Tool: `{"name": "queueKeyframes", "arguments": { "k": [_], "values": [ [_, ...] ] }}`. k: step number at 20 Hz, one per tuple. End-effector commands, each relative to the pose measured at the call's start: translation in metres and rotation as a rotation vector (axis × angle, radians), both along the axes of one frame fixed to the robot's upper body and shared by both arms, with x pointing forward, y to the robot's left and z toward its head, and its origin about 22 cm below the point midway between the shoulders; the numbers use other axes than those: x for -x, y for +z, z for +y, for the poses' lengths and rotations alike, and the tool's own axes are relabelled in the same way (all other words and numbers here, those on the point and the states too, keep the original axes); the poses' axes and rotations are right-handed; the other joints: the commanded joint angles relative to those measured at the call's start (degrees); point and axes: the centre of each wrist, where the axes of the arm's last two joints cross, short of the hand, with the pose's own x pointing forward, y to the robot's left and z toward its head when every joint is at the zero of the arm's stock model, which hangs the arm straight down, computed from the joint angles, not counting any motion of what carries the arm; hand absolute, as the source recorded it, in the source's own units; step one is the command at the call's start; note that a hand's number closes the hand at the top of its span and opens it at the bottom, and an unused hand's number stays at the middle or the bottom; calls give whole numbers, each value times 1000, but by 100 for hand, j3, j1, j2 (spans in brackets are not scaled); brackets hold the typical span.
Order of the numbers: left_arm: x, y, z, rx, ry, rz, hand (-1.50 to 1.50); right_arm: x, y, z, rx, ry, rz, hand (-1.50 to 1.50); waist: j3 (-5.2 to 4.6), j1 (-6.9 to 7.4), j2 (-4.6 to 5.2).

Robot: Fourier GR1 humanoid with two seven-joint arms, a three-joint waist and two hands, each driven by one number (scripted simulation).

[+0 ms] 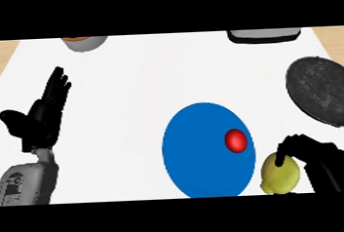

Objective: Pick the lemon from the plate and place it in the pan

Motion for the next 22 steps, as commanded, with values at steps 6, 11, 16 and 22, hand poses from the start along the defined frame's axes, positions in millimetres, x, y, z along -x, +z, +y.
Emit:
{"name": "queueKeyframes", "arguments": {
  "k": [6, 11, 16, 22],
  "values": [
    [-1, -2, -6, 2, -22, -4, 0, -57, 28, -49, -352, -117, -75, 150, 7, 86, 29],
    [5, 2, 4, -5, -4, -6, 0, -101, 41, -123, -276, -211, -93, 150, 6, 110, 27],
    [5, -3, -14, 12, -28, -24, 0, -129, 16, -189, -231, -253, -112, 150, 11, 158, 47],
    [-10, 9, -5, -1, -49, -21, 0, -162, -10, -213, -71, -371, -171, 150, 24, 345, 122]
  ]
}}
